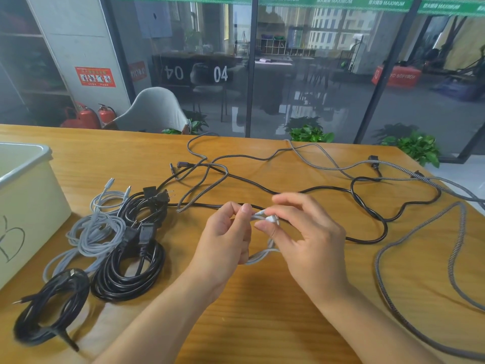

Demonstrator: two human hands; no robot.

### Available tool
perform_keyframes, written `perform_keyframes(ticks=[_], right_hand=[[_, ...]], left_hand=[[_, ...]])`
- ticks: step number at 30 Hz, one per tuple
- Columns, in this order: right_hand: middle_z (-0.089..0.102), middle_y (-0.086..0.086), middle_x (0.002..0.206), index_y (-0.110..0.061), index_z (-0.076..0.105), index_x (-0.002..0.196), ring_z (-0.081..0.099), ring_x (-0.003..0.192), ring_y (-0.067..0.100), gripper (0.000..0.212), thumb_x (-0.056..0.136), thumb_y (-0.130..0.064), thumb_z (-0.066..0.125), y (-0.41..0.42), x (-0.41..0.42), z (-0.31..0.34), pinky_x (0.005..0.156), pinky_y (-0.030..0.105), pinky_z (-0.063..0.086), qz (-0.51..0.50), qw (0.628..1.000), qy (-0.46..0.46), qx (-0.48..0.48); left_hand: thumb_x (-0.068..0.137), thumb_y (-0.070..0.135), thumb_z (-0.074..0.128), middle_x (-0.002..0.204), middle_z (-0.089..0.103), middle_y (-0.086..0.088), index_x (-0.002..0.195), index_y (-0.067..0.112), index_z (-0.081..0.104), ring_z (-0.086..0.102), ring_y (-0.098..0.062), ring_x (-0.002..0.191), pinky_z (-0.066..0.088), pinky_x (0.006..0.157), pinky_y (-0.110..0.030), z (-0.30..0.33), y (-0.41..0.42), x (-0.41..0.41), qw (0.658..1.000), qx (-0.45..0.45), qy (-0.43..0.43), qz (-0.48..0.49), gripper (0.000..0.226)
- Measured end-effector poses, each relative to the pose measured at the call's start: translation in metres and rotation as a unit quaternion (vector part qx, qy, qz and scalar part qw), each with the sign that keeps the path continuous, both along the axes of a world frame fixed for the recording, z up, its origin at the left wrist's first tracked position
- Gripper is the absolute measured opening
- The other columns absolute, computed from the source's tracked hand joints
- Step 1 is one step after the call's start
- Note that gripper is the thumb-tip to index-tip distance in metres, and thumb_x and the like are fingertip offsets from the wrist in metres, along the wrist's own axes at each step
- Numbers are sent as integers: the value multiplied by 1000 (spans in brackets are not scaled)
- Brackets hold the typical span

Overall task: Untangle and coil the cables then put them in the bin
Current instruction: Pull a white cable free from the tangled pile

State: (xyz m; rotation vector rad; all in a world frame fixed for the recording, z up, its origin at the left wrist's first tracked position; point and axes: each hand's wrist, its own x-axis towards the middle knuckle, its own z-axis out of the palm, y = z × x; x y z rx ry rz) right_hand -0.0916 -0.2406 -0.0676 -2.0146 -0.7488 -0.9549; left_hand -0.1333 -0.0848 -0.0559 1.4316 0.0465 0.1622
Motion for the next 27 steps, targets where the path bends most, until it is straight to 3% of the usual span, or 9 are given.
perform_keyframes(ticks=[3,6,11,16,19,22,24,27], right_hand=[[73,-12,95,-17,78,94,72,86,13,17,92,-35,78,0,-4,9,70,33,58,49,992,89,79],[76,-7,82,-19,77,89,74,80,10,7,89,-26,79,-6,0,23,71,20,56,63,953,212,207],[77,2,81,-24,77,88,74,80,17,6,89,-29,78,-4,3,21,76,35,62,78,893,310,317],[77,5,85,-12,64,107,76,74,20,23,93,-28,74,3,3,14,66,32,61,109,861,391,306],[78,7,89,-10,58,112,75,79,18,33,93,-34,69,2,3,14,66,29,60,132,850,410,304],[78,5,96,-9,67,109,74,90,16,37,98,-43,59,1,2,12,72,35,63,164,842,442,263],[77,7,91,-10,74,104,74,82,19,38,97,-44,60,0,3,11,76,42,62,173,838,455,248],[74,11,82,-15,78,93,69,74,18,23,92,-37,70,-5,7,10,73,44,62,161,853,438,235]], left_hand=[[108,33,48,61,32,4,105,-9,49,21,-15,54,23,48,-27,1,3,0,1000,3,-3,4,41],[108,30,48,63,32,2,101,-4,52,21,-15,56,22,49,-28,4,4,1,1000,13,-9,0,35],[108,30,48,64,29,3,102,-1,50,18,-16,56,19,52,-31,4,-1,0,1000,-16,-10,-22,32],[107,31,48,68,25,2,104,-1,49,18,-16,56,22,50,-26,0,9,1,997,-64,4,-41,33],[107,32,49,68,26,2,106,8,53,18,-16,58,23,50,-26,0,7,1,995,-85,5,-52,25],[107,31,49,70,30,-1,110,7,56,24,-16,57,29,51,-26,-3,6,1,994,-87,12,-67,25],[108,32,49,71,38,-3,114,0,57,33,-16,57,37,55,-28,-5,7,2,996,-62,15,-63,34],[108,34,48,78,58,-7,120,5,61,51,-21,68,44,68,-33,-5,10,2,998,-13,7,-61,35]])
